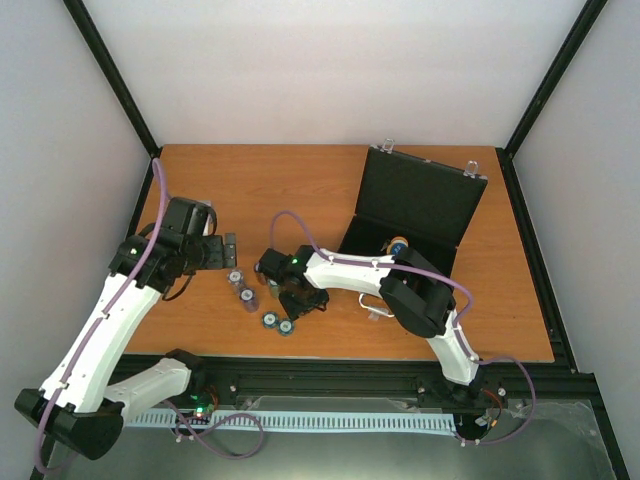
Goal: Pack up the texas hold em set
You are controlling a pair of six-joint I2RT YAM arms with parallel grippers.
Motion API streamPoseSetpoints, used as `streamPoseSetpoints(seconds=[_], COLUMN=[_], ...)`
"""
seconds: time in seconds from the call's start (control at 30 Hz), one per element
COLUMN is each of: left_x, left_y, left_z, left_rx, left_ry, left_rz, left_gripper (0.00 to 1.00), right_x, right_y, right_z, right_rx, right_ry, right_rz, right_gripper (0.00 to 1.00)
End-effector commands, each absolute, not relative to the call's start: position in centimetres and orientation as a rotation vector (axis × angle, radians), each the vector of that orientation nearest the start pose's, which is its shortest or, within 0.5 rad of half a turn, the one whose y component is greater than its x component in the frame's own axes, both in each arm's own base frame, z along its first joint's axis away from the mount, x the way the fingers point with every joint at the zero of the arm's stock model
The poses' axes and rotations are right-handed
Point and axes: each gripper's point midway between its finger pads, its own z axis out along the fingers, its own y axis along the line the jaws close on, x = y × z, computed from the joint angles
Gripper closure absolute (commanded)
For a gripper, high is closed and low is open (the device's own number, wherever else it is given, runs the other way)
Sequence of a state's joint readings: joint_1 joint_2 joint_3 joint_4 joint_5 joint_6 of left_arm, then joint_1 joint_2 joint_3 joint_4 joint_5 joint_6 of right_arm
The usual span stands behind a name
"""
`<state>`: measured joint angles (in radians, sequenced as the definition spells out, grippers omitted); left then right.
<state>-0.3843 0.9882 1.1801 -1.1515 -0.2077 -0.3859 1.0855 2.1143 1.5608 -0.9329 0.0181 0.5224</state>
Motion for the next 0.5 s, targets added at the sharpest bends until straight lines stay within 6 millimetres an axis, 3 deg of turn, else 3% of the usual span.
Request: streamPoseSetpoints(seconds=[0.0, 0.13, 0.47], left_x=[24.13, 24.23, 24.23], left_y=[-6.16, -6.2, -6.13], left_z=[24.24, 24.35, 24.42], left_rx=[-0.048, -0.047, -0.058], left_ry=[2.497, 2.494, 2.491], left_rz=[-0.057, -0.058, -0.058], left_gripper=[0.0, 0.0, 0.0], right_x=[19.46, 19.39, 19.35], right_y=[36.75, 36.79, 36.71], right_z=[0.67, 0.36, 0.21], right_rx=[-0.879, -0.891, -0.91], right_ry=[2.955, 2.959, 2.959], right_rz=[0.033, 0.038, 0.038], right_gripper=[0.38, 0.38, 0.52])
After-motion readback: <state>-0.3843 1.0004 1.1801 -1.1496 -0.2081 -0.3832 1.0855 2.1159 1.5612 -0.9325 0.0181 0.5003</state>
